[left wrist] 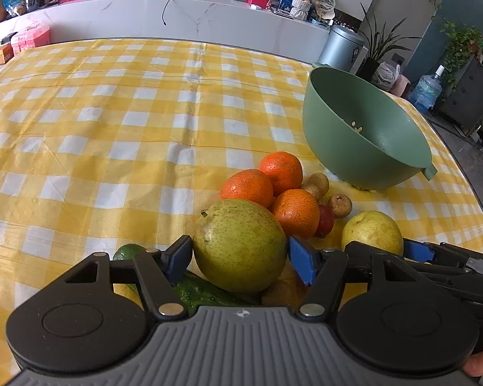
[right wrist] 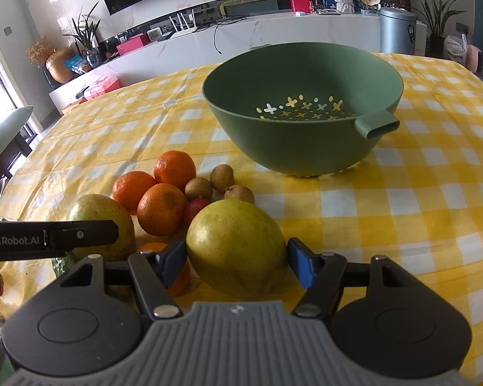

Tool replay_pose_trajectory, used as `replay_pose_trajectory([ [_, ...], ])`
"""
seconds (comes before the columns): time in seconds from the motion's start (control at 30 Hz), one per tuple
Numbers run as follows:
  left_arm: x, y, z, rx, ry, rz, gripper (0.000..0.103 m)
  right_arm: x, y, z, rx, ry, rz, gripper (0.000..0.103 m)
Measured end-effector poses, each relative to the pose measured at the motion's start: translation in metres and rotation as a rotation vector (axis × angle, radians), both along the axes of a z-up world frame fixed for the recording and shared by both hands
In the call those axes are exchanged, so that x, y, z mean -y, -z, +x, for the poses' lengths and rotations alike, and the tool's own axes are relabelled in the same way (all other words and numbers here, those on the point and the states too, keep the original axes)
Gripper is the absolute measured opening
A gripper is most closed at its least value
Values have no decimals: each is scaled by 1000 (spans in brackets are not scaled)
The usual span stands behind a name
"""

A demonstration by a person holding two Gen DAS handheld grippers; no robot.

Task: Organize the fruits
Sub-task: 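Grasp the green pear with the left gripper while the right gripper grasps the yellow pear, then lift both pears and carry them over the green colander bowl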

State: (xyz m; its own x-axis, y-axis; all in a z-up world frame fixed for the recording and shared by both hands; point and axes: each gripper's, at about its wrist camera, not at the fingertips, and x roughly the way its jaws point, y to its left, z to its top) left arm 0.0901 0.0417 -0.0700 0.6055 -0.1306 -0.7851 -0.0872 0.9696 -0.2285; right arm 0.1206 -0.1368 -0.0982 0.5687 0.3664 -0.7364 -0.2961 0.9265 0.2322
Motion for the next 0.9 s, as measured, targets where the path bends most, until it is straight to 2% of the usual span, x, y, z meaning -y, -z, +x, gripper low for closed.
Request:
replay_pose_trajectory([
  [0.33, 6, 0, -1, 20, 19, 42, 74, -2, 1, -2, 16, -11, -22, 65],
  [0.57, 5, -2, -3, 17, 0, 31, 73, 2, 0, -4, 6, -4, 1, 64],
  [0.9, 7, -37, -15, 79, 2, -16, 73, 5, -15, -14, 59, -10, 8, 64],
])
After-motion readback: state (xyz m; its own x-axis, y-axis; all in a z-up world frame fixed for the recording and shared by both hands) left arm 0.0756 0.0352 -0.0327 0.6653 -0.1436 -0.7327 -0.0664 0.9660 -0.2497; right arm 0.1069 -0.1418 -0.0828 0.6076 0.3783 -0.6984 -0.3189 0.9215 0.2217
